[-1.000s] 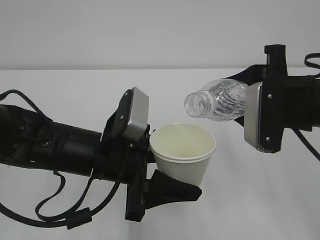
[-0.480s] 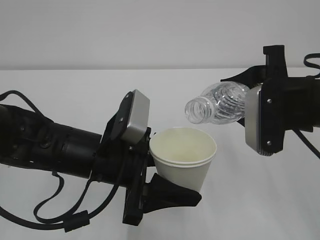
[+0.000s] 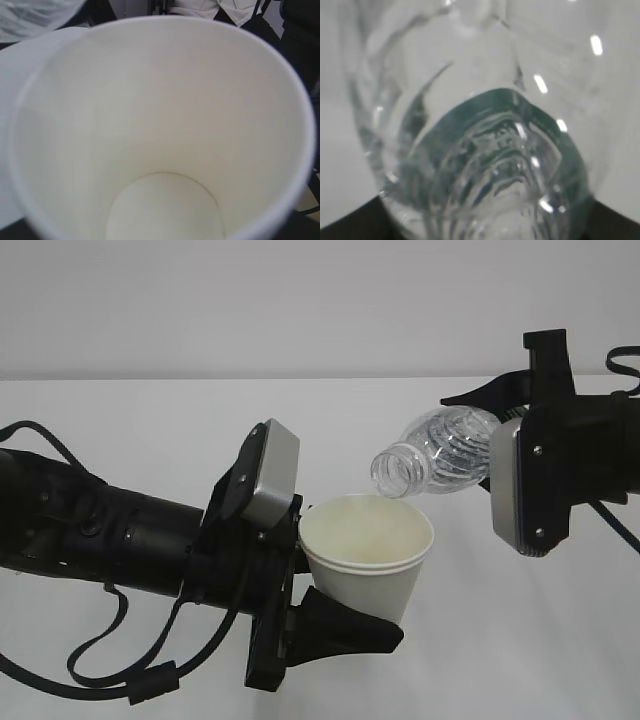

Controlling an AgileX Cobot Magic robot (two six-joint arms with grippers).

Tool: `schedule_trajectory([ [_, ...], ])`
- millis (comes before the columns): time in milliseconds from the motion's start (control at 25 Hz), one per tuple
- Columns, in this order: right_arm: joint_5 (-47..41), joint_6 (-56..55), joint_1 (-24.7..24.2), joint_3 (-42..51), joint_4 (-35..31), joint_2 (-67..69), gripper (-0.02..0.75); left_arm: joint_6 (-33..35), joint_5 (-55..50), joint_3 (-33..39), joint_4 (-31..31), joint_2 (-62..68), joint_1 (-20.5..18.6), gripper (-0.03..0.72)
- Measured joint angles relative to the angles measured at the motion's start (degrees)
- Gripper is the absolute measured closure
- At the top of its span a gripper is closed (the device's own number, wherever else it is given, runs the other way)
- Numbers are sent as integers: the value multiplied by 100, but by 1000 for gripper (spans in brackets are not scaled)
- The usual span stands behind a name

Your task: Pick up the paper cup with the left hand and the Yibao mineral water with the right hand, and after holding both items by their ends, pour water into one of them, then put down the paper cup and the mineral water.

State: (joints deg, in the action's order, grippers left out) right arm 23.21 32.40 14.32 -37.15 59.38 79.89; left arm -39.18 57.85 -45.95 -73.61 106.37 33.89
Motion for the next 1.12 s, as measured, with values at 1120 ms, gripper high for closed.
schedule_trajectory([
  [1120, -35, 464, 0, -198, -22, 9, 303, 0, 17, 0, 0, 0, 0, 238],
])
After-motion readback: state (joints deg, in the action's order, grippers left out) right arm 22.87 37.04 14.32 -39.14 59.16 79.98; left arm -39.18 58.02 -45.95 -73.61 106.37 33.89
